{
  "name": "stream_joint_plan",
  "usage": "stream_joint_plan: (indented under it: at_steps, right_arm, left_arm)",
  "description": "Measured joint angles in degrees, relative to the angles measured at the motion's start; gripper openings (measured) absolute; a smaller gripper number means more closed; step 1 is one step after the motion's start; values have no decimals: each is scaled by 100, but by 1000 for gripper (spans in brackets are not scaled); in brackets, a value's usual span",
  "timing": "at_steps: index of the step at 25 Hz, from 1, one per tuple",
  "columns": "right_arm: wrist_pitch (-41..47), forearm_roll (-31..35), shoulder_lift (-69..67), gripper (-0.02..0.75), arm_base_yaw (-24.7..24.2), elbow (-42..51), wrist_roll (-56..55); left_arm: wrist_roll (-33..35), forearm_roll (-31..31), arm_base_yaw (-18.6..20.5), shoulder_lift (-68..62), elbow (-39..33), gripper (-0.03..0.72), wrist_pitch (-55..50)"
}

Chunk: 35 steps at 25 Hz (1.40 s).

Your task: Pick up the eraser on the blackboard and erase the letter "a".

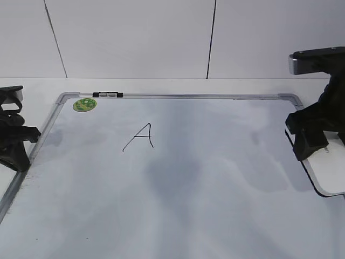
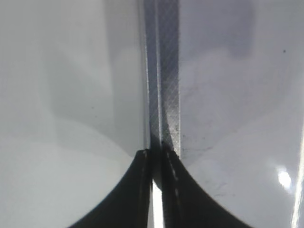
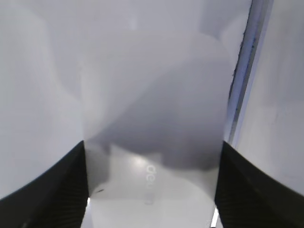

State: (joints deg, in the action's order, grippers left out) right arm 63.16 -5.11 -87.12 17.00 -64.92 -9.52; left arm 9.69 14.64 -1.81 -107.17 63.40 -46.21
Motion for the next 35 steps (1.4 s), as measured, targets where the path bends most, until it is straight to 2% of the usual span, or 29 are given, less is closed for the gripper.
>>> stream_joint_plan:
  at_steps: [29, 35]
  right_arm:
    - [-174, -34, 0, 567, -9, 17, -196]
    - [-188, -218, 0, 567, -9, 17, -329]
  left_arm:
    - [0, 0, 0, 0, 0, 33, 0]
    - [0, 0, 0, 0, 0, 35, 0]
